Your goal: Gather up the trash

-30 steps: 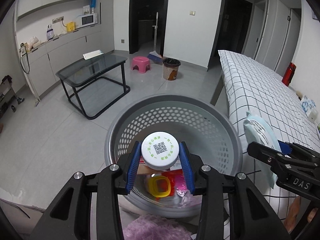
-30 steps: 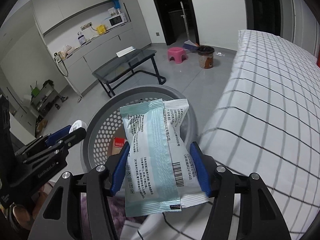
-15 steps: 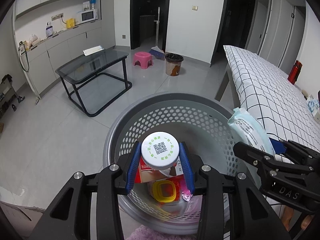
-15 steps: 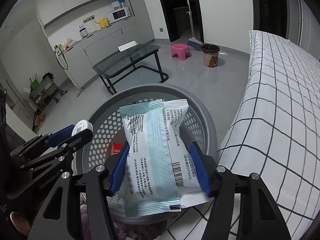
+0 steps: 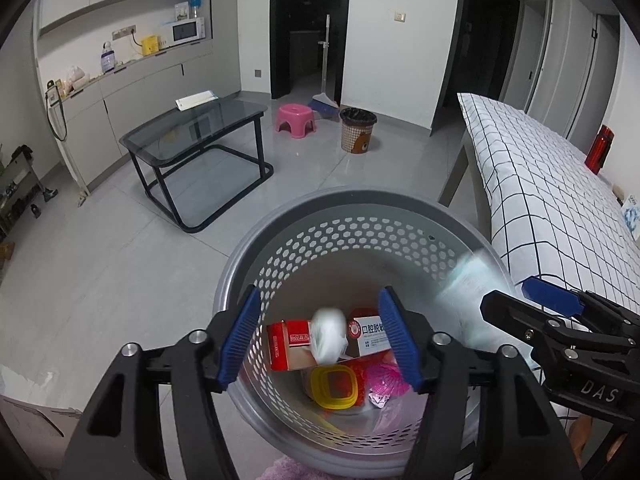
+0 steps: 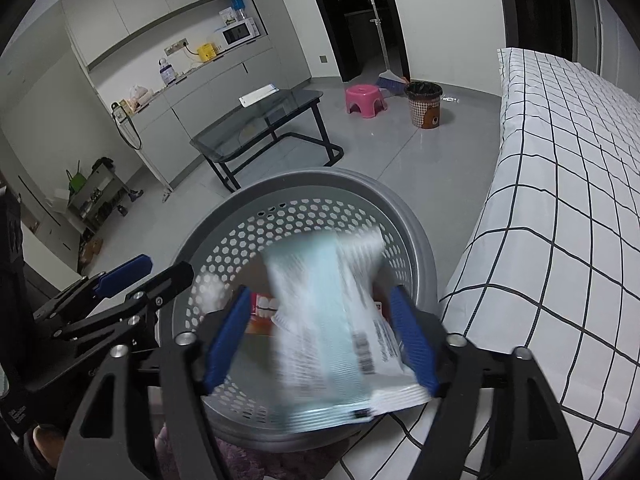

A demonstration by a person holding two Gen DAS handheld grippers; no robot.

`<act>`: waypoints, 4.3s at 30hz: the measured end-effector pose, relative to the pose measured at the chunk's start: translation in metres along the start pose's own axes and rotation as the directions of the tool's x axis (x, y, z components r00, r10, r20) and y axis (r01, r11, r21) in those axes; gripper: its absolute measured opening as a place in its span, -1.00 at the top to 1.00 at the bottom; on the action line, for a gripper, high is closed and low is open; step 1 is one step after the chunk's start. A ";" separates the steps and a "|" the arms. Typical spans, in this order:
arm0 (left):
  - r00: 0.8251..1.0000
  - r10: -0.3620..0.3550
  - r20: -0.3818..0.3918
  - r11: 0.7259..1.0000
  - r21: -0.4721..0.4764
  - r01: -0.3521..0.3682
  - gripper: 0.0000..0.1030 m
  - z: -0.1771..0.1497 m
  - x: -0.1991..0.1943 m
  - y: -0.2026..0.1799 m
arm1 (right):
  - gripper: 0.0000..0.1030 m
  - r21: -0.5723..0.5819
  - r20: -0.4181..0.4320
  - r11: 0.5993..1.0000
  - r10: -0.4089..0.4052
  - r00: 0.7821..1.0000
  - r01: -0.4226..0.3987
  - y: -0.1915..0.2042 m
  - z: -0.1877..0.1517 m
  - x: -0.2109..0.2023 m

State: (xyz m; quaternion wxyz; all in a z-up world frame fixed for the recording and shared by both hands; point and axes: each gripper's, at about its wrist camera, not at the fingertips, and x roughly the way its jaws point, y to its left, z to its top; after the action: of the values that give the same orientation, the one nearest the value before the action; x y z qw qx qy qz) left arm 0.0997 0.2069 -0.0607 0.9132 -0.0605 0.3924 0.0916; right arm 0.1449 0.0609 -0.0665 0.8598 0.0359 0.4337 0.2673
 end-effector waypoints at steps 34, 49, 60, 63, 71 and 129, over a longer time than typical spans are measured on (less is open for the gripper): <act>0.999 0.032 0.014 0.999 -0.029 -0.032 -0.78 -0.002 -0.025 0.005 | -0.39 0.014 0.007 0.999 -0.030 1.000 0.030 -0.004 -0.006 -0.014; 0.999 0.043 0.000 0.999 -0.030 -0.043 -0.87 -0.005 -0.027 0.010 | -0.40 0.026 0.017 0.999 -0.044 0.999 0.044 -0.004 -0.013 -0.021; 0.999 0.051 -0.005 0.998 -0.047 -0.051 -0.87 -0.003 -0.024 0.012 | -0.40 0.027 0.012 0.999 -0.038 0.999 0.037 -0.003 -0.014 -0.019; 0.998 0.055 -0.013 0.997 -0.046 -0.055 -0.87 -0.003 -0.023 0.010 | -0.40 0.027 0.009 0.999 -0.034 0.999 0.034 -0.003 -0.014 -0.018; 0.997 0.079 -0.019 0.995 -0.051 -0.080 -0.87 -0.005 -0.020 0.011 | -0.40 0.027 0.010 0.999 -0.033 0.999 0.033 -0.001 -0.015 -0.019; 0.997 0.077 -0.006 0.997 -0.010 -0.077 -0.87 -0.002 -0.012 0.007 | -0.40 0.031 0.006 0.999 -0.029 1.000 0.029 -0.006 -0.011 -0.020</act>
State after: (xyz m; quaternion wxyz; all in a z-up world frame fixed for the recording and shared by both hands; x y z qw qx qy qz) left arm 0.0889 0.2115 -0.0541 0.9075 -0.0504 0.3966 0.1287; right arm 0.1291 0.0437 -0.0605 0.8643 0.0437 0.4354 0.2481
